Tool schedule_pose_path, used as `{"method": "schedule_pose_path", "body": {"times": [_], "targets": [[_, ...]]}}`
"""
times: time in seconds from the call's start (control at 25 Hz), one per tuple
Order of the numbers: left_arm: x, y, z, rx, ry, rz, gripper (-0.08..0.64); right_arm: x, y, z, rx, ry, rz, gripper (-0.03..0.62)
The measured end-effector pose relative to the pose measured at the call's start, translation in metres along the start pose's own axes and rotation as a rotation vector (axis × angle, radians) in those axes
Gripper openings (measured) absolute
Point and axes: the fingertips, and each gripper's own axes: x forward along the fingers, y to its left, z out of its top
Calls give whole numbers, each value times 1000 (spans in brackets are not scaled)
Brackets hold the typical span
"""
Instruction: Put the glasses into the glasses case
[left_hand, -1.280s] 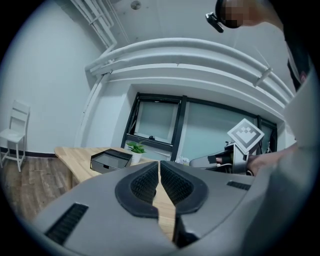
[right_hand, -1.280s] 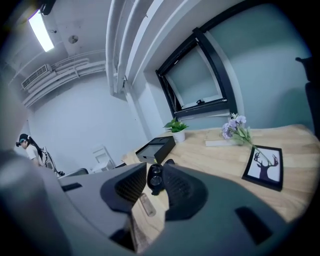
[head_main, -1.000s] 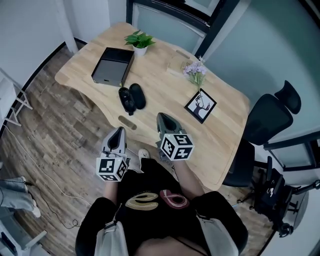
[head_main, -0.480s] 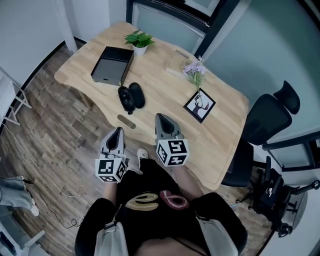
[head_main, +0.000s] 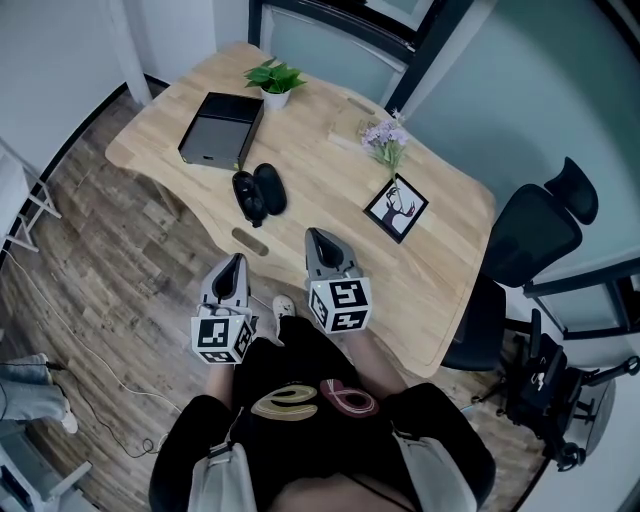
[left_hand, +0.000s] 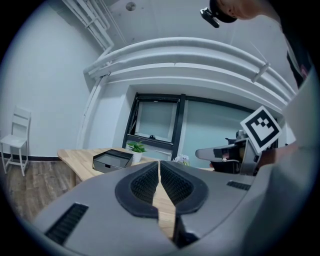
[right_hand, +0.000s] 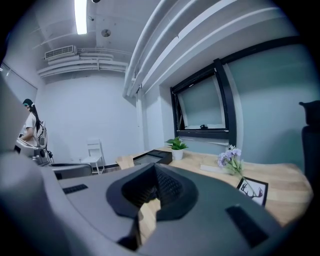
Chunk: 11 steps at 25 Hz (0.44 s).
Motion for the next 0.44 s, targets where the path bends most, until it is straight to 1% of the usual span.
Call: {"method": "schedule_pose_path", "body": {"times": [0.44], "targets": [[-4, -3, 2, 21, -5, 0, 26, -3, 4, 0, -6, -6, 12, 11]]}}
